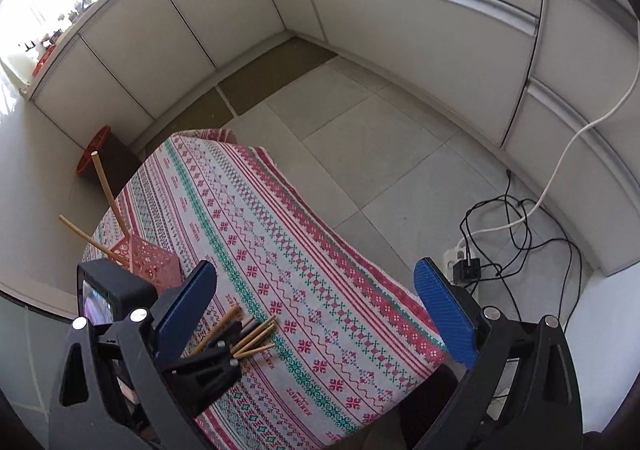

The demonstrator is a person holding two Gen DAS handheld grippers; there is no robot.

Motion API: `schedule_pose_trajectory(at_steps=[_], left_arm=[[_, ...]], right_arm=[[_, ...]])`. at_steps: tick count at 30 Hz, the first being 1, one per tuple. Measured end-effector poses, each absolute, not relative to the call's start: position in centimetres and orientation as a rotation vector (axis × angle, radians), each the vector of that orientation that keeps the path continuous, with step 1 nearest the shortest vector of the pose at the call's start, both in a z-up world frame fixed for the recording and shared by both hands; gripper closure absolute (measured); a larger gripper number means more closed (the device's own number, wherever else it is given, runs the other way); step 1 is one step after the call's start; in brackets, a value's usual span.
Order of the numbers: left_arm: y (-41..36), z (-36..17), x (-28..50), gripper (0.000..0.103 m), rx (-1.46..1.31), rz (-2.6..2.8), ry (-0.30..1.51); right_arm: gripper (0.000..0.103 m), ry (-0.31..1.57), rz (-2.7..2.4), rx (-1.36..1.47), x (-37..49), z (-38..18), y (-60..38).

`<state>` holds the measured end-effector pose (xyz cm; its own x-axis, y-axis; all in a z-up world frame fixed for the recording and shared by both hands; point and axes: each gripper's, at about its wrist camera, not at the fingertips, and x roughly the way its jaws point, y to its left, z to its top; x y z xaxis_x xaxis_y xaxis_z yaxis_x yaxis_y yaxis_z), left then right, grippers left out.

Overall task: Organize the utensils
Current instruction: 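Grasp another chopstick from the pile with the left tool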

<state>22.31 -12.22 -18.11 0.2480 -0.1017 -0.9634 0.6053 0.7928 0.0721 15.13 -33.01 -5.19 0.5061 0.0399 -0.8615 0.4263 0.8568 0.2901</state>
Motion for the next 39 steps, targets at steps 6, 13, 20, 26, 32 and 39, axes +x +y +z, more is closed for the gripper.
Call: schedule_pose_trajectory(at_steps=[6,13,20,26,32,39], left_arm=[[-12.4,-19.9,24.2,0.077,0.512,-0.47,1.294],[-11.8,-21.7,25.2,0.081,0.515,-0.453,1.344],[-11.1,-21.1,24.4,0.087,0.488,-0.499,1.29],[-8.5,-16.3,21.5,0.09,0.468,-0.473,1.149],[-5.2,-9.0,17.8,0.091,0.376,-0.479,0.997],[-3.2,-4.1,13.6,0.092,0.314,-0.492,0.868]], right_arm=[[0.007,1.174,-0.153,0.621,15.7,-8.1,-32.7],[0.007,1.23,-0.158,0.632,15.5,-9.9,-31.6],[0.007,1.294,-0.187,0.752,15.4,-12.3,-32.4],[0.007,1.345,-0.191,0.794,15.5,-14.2,-31.2],[0.02,1.443,-0.147,0.816,16.5,-17.0,-28.1],[0.03,1.469,-0.165,0.762,17.5,-18.1,-25.3]])
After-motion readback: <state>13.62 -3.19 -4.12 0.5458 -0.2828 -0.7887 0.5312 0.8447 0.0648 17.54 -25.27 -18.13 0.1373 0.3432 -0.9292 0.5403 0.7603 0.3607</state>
